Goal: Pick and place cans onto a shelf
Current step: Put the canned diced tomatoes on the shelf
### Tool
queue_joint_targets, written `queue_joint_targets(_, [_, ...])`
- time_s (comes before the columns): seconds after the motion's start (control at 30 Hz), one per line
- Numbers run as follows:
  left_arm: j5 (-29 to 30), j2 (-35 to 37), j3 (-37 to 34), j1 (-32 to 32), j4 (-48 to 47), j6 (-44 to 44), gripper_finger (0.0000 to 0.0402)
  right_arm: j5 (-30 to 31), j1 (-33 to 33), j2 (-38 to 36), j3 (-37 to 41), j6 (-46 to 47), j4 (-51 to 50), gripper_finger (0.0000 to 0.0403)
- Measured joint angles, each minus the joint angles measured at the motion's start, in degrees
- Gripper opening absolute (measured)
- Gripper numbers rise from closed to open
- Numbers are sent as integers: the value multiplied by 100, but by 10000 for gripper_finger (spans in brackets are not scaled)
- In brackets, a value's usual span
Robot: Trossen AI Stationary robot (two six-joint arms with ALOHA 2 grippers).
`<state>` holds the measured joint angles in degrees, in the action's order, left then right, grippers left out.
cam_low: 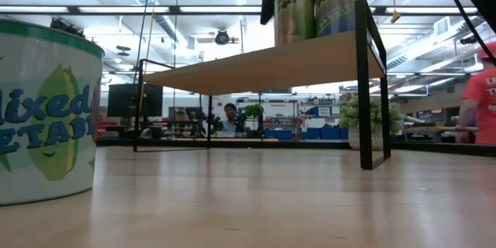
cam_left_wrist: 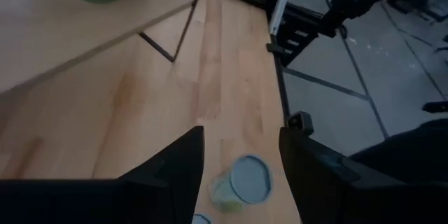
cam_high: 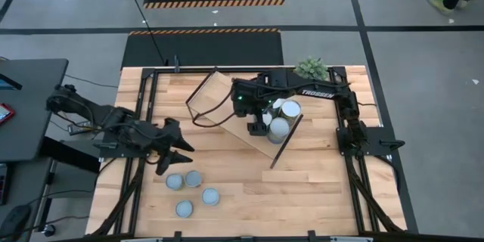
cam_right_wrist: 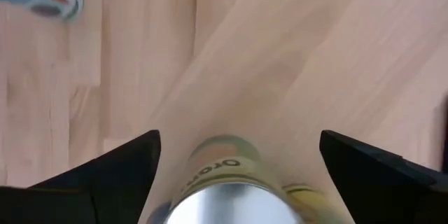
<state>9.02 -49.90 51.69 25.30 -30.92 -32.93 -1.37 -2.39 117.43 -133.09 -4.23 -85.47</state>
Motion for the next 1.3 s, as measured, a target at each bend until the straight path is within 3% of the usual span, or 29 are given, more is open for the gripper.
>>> queue_joint_targets(0.23, [-606, 83, 1, 9, -729, -397, 192, 132, 94, -6, -191, 2, 524, 398])
queue_joint_targets(0.6, [-656, 20, -1, 7, -1599, -509, 192, 354, 633, 67, -126, 235, 1515, 398])
queue_joint_targets(0.73, [-624, -61, -121, 68, -1454, -556, 192, 335, 850, 189, 61, 472, 1828, 398])
queue_joint_targets(0.93, [-639, -133, -398, 641, -756, -905, 192, 367, 1324, 347, 49, 738, 2362, 398])
queue_joint_targets(1.3, [-336, -763, -447, 1538, -86, -1430, 192, 650, 1930, 549, 58, 1542, 2508, 398])
